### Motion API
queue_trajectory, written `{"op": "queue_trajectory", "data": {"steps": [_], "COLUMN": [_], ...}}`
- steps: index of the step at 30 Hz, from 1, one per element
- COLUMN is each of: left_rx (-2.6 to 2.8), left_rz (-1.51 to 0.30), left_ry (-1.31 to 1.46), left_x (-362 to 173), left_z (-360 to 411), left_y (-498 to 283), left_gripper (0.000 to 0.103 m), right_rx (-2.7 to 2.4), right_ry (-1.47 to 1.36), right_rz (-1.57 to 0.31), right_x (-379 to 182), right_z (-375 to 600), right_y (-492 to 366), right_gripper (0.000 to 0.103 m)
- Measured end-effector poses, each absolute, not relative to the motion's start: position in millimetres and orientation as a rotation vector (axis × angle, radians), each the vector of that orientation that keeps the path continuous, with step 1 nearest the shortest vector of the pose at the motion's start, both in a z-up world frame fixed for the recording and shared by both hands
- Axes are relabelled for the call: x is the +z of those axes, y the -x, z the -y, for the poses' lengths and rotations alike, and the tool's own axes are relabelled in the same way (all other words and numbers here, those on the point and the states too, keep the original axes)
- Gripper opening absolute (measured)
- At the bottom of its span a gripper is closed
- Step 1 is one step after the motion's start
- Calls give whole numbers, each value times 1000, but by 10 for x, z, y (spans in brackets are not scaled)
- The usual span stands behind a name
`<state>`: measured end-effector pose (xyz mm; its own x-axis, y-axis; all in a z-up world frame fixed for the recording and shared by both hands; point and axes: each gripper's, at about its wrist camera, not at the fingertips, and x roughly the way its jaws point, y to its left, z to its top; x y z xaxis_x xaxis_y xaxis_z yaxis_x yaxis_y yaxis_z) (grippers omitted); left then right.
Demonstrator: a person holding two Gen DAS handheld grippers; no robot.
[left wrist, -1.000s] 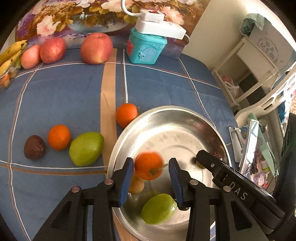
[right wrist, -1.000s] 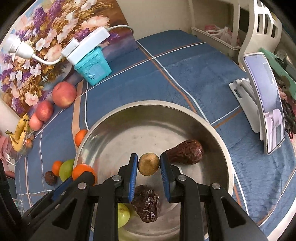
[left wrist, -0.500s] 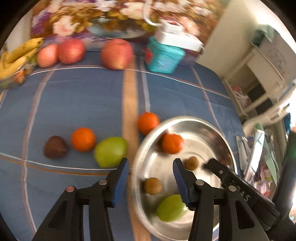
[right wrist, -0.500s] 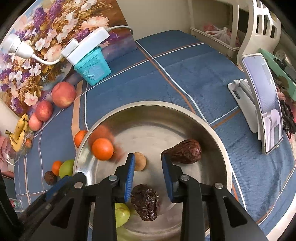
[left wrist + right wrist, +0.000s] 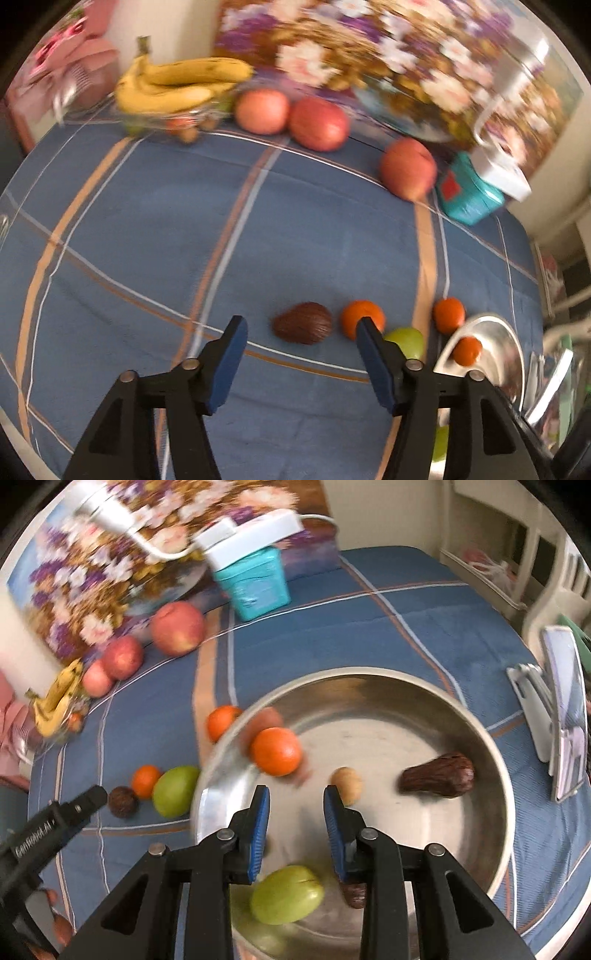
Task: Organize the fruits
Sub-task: 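Withdraw both open tools from the plate back toward the loose fruit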
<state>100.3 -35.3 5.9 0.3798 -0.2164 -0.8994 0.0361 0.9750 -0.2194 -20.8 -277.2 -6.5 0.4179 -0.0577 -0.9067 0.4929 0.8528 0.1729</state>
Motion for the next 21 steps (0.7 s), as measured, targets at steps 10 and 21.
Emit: {"op": "queue_trajectory", "data": {"steps": [10, 21], "left_rx": [-82, -52], "left_rz": [-1158, -1156], "left_ry": [175, 149], "left_x": [31, -6], "left_z": [248, 207], "left_y": [-1036, -1068], "left_gripper": [103, 103], "right_rx": [-351, -363], "right_ry": [-410, -390], "right_rz": [-1083, -1055], "right_x": [-70, -86], "right_z": [2643, 2595], "right_y": [153, 137], "right_gripper": [83, 95]}}
